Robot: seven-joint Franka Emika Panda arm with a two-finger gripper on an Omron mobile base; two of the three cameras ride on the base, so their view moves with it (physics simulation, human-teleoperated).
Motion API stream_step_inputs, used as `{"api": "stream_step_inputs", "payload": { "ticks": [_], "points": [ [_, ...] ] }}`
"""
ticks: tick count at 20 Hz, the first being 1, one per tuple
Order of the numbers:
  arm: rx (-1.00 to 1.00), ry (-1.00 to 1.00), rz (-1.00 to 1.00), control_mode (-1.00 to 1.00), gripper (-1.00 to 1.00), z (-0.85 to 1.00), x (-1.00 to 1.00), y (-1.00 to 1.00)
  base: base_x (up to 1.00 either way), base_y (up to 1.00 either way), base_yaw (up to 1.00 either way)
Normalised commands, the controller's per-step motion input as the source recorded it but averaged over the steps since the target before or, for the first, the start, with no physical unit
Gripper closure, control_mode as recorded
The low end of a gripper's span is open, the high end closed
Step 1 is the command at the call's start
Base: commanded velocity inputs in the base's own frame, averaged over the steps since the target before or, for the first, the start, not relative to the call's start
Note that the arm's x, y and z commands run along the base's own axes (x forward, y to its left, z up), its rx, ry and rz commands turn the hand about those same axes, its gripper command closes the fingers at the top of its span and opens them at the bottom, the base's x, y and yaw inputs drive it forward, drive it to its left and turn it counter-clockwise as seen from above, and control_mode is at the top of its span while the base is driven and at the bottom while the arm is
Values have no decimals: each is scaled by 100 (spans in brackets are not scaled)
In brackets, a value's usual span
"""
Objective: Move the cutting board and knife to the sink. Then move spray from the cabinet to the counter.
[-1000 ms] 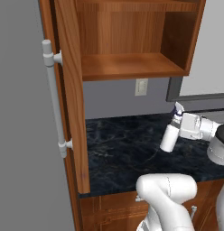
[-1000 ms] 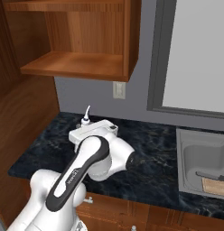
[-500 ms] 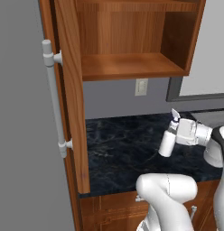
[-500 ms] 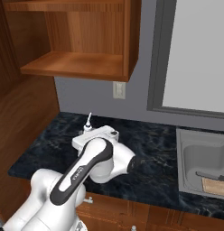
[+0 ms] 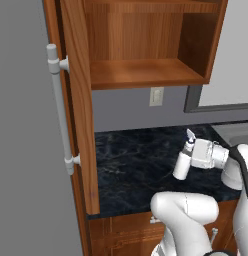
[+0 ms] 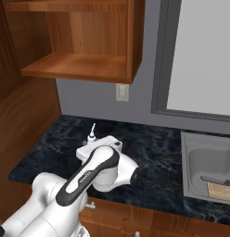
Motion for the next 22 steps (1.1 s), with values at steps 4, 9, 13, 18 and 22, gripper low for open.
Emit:
{"api": "stream_step_inputs", "payload": {
  "ticks": [4,9,13,18,22],
  "points": [
    [-3,-2,0,-100,100,-30,3,0,0,0,0],
    [-4,-2,0,-100,100,-24,1,0,0,0,0],
    [-5,-4,0,-100,100,-21,0,0,0,0,0],
    [-7,-6,0,-100,100,-20,0,0,0,0,0],
    [-6,-3,0,-100,100,-21,1,0,0,0,0]
  ]
}}
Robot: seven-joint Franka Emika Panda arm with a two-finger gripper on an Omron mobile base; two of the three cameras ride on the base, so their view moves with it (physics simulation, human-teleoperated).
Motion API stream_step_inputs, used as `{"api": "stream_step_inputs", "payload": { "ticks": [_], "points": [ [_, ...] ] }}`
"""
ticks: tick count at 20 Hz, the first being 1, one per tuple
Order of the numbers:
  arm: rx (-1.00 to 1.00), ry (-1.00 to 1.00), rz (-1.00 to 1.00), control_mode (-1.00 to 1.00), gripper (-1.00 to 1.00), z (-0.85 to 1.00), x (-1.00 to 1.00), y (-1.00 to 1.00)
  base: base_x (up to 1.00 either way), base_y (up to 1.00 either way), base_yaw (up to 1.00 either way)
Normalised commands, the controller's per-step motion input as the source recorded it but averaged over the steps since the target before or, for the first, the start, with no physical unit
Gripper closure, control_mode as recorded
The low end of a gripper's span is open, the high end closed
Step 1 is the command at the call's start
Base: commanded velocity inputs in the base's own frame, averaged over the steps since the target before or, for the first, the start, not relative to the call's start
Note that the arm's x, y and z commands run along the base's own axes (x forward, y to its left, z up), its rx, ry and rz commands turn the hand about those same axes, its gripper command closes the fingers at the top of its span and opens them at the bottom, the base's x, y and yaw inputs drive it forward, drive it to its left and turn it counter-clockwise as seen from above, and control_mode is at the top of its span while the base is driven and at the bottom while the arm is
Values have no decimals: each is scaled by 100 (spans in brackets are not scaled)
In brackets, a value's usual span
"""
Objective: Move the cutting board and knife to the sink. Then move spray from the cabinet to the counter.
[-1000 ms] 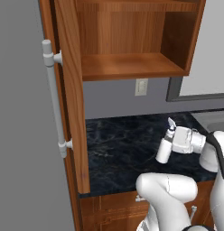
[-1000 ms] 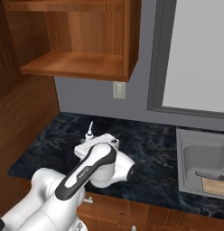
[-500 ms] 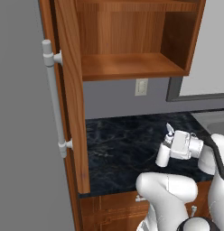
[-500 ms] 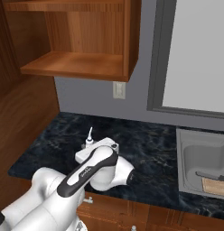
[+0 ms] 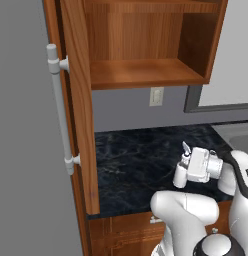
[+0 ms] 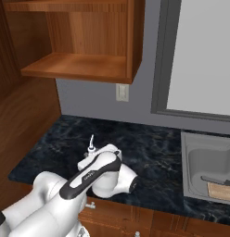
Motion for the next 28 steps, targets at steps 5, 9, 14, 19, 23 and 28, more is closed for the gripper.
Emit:
{"api": "stream_step_inputs", "payload": {
  "ticks": [5,9,14,19,23,28],
  "points": [
    [-5,0,0,-100,100,-23,2,0,0,0,0],
    [-3,0,0,-100,100,-24,3,0,0,0,0],
    [0,0,0,-100,100,-21,3,0,0,0,0],
    [0,0,0,-100,100,-20,4,0,0,0,0],
    [-1,0,0,-100,100,-24,3,0,0,0,0],
    [0,0,0,-100,100,-26,0,-3,0,0,0]
  ]
}}
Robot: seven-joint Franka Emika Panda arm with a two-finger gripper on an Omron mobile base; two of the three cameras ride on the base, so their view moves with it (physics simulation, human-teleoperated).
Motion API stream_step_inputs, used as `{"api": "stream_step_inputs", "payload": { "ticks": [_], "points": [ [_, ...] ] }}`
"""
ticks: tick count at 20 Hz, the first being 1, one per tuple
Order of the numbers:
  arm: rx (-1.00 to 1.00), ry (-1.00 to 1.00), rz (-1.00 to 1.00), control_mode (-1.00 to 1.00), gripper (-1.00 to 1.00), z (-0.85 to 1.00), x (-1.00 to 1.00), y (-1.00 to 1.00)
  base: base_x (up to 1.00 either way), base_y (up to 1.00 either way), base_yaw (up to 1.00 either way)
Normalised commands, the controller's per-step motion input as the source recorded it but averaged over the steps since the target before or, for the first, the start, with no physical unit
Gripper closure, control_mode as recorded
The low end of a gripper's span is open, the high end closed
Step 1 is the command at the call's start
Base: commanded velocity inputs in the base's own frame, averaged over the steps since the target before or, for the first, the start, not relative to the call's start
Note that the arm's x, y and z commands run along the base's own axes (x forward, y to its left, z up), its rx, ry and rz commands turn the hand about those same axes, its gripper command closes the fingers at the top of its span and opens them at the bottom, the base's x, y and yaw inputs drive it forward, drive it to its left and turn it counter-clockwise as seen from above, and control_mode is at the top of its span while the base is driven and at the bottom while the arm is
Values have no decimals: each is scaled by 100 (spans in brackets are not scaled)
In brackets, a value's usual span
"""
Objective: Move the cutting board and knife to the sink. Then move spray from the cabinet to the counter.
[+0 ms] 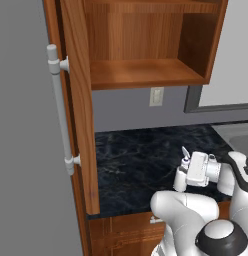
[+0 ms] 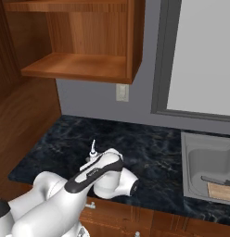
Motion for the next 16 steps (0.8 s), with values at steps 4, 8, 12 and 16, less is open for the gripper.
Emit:
{"api": "stream_step_inputs", "payload": {
  "ticks": [4,8,12,16],
  "points": [
    [0,0,0,-100,100,-29,1,-4,0,0,0],
    [-1,1,1,-100,100,-29,4,0,0,0,0],
    [0,3,2,-100,100,-27,7,0,0,0,0],
    [0,6,2,-100,100,-28,13,0,0,0,0]
  ]
}}
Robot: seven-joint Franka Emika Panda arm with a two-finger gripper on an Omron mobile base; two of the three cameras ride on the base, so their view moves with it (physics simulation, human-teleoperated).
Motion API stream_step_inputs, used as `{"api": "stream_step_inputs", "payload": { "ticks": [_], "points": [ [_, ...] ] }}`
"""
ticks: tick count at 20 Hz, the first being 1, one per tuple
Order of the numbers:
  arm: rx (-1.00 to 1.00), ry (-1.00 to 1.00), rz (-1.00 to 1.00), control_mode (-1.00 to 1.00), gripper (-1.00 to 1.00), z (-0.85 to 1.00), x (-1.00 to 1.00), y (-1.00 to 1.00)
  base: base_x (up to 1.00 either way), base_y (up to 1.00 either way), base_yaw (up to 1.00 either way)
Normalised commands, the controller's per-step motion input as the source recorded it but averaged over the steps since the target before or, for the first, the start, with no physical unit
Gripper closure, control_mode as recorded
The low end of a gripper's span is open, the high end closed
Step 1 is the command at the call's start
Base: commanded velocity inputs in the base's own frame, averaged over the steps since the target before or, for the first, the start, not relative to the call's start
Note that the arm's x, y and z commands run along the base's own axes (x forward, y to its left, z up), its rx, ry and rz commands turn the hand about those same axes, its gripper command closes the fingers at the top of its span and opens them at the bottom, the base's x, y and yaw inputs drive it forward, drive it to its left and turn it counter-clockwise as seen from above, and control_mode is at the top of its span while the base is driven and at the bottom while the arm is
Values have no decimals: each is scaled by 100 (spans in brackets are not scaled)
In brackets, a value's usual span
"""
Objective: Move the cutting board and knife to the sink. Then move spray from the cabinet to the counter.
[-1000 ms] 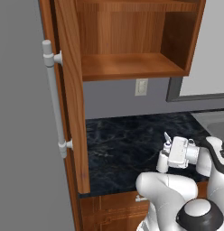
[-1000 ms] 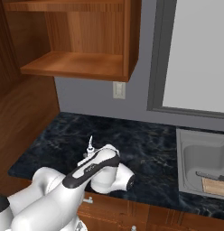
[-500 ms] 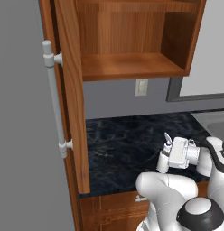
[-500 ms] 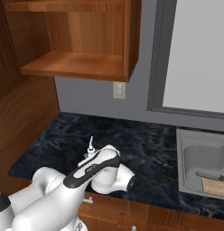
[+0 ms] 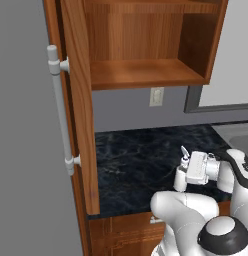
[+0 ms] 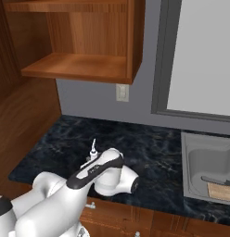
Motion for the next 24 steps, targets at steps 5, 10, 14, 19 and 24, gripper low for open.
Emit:
{"api": "stream_step_inputs", "payload": {
  "ticks": [5,10,14,19,24],
  "points": [
    [0,5,3,-100,100,-28,9,-2,0,0,0],
    [0,1,3,-100,100,-25,5,-4,0,0,0],
    [0,0,3,-100,100,-26,3,-1,0,0,0],
    [0,0,3,-100,-100,-26,0,-1,0,0,0],
    [0,1,2,-100,-100,-25,0,0,0,0,0]
  ]
}}
